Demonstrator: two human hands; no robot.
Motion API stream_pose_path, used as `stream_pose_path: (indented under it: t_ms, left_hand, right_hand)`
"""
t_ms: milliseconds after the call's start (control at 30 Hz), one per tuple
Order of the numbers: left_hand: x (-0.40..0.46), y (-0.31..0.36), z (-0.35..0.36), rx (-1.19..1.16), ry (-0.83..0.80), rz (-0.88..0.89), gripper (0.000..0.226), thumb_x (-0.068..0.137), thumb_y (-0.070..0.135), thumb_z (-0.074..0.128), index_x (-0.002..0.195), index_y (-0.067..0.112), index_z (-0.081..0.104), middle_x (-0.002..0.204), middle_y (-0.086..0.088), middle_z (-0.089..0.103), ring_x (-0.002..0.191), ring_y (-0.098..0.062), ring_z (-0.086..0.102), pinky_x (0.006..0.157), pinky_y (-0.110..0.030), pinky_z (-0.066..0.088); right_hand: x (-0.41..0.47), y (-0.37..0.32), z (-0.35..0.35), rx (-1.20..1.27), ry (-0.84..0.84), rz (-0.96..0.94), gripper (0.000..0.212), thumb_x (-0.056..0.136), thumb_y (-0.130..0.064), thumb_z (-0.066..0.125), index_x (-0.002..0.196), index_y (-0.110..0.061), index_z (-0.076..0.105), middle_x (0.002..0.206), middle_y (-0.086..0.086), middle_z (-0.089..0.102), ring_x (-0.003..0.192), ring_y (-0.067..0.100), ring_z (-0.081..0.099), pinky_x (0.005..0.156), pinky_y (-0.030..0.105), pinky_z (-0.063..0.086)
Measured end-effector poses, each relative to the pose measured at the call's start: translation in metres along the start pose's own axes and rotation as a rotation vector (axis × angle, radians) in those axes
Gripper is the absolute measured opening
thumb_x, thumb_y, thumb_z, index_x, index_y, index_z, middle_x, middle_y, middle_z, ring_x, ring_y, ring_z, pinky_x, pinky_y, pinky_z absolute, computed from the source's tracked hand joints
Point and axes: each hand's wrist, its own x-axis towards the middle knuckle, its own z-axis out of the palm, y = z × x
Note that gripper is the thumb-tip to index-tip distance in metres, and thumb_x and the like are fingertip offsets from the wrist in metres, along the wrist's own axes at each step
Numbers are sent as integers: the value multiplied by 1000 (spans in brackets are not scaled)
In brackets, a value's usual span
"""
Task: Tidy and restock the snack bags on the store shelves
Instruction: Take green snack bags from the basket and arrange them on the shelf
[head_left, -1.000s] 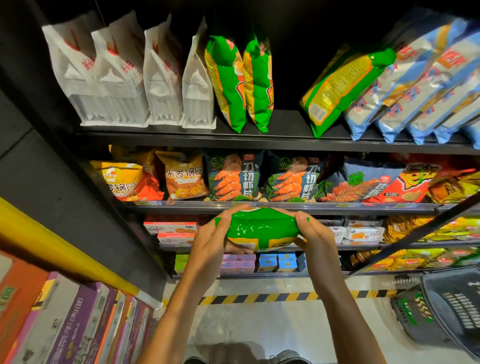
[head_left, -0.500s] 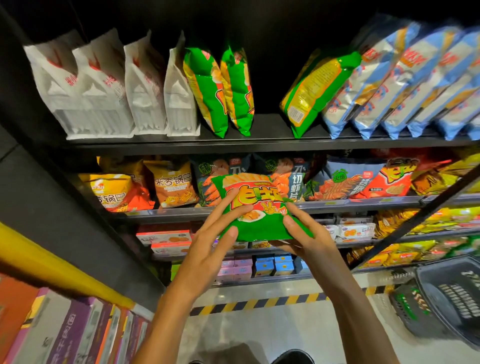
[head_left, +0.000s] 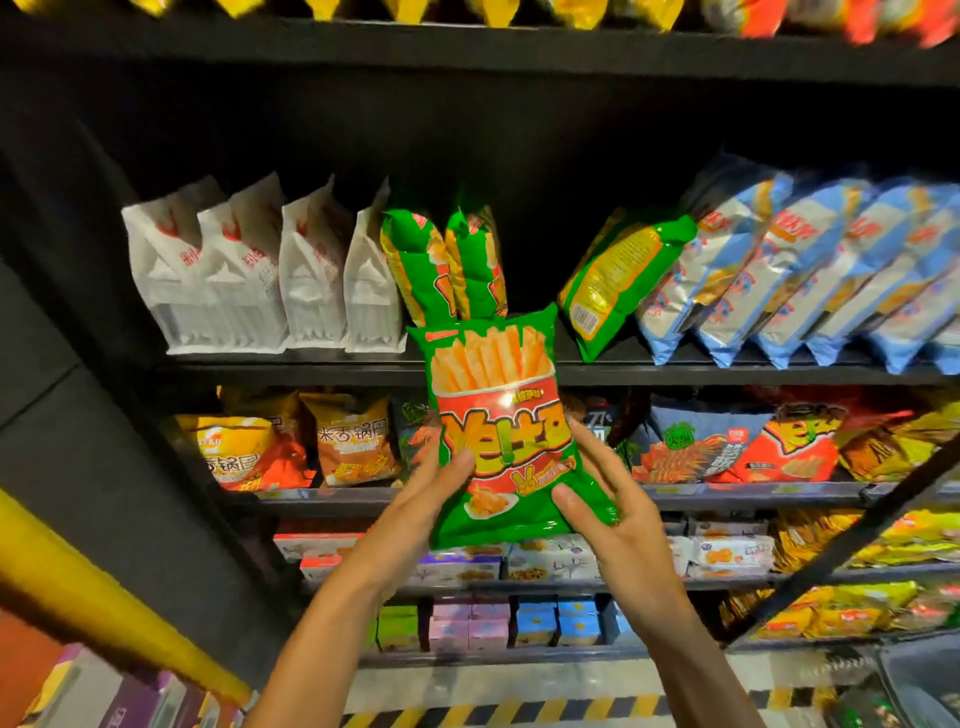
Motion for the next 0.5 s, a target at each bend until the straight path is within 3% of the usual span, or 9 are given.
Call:
stream_pose_path:
  t_ms: [67, 200, 333, 400, 500]
  left_hand:
    - [10, 8, 8, 4, 30, 16, 100, 65, 64, 85, 150, 34, 42, 139, 7, 66, 127, -16, 64, 114, -46, 43]
    - [30, 24, 27, 13, 132, 89, 82, 69, 53, 84, 142, 31, 53, 128, 5, 73, 119, -17, 69, 105, -41, 49]
    - [56, 40, 46, 58, 247, 201, 77, 69, 52, 88, 137, 33, 56, 127, 6, 73, 119, -16, 68, 108, -47, 48]
    - [73, 48, 59, 139, 339, 298, 75, 73, 44, 90, 138, 33, 53, 122, 10, 74, 113, -7, 69, 101, -34, 54]
    - [107, 53, 71, 275, 469, 432, 81, 73, 35, 86, 144, 29, 46, 128, 14, 68, 113, 3, 65, 91, -13, 52]
  right_hand:
    - [12, -3, -6, -12, -31, -21, 55, 99, -19, 62, 148, -40, 47, 146, -27, 54, 142, -3, 43, 114, 35, 46]
    - [44, -7, -30, -3, -92, -32, 56, 98, -27, 65, 147, -49, 48, 153, -21, 50, 146, 3, 41, 118, 49, 40]
    - [82, -9, -55, 119, -85, -56, 70, 92, -41, 75, 153, -34, 42, 154, -16, 51, 143, 8, 47, 118, 36, 42]
    - [104, -7, -67, 186, 34, -31, 75, 86, -42, 81, 150, -31, 44, 148, -12, 57, 137, 9, 55, 115, 32, 45]
    - [140, 2, -85, 211, 232, -23, 71, 84, -20, 78, 147, -26, 47, 144, -6, 59, 134, 12, 57, 115, 37, 45]
